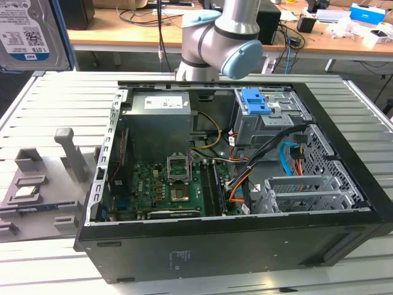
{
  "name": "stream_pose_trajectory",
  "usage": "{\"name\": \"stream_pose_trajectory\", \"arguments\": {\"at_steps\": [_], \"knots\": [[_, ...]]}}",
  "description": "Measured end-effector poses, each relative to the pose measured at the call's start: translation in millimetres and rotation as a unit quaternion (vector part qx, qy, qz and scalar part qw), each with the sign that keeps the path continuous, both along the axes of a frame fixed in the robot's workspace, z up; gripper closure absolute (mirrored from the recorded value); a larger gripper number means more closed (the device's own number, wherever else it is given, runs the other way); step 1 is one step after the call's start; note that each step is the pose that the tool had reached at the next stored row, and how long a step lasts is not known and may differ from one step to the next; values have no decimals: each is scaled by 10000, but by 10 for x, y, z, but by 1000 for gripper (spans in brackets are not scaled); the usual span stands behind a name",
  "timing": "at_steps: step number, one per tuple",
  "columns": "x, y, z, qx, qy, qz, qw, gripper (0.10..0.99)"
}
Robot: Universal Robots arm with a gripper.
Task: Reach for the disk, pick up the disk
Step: 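Pick up the disk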
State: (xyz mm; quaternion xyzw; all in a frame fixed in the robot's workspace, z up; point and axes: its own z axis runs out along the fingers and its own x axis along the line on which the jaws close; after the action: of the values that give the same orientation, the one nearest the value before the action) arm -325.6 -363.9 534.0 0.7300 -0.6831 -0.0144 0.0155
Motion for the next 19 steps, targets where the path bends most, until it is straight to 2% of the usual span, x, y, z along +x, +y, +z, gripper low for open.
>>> {"name": "stream_pose_trajectory", "arguments": {"at_steps": [6,9,19], "knots": [[183,0,0,0,0,0,10000,718],[316,0,0,0,0,1,10000,718],[552,0,0,0,0,1,10000,718]]}}
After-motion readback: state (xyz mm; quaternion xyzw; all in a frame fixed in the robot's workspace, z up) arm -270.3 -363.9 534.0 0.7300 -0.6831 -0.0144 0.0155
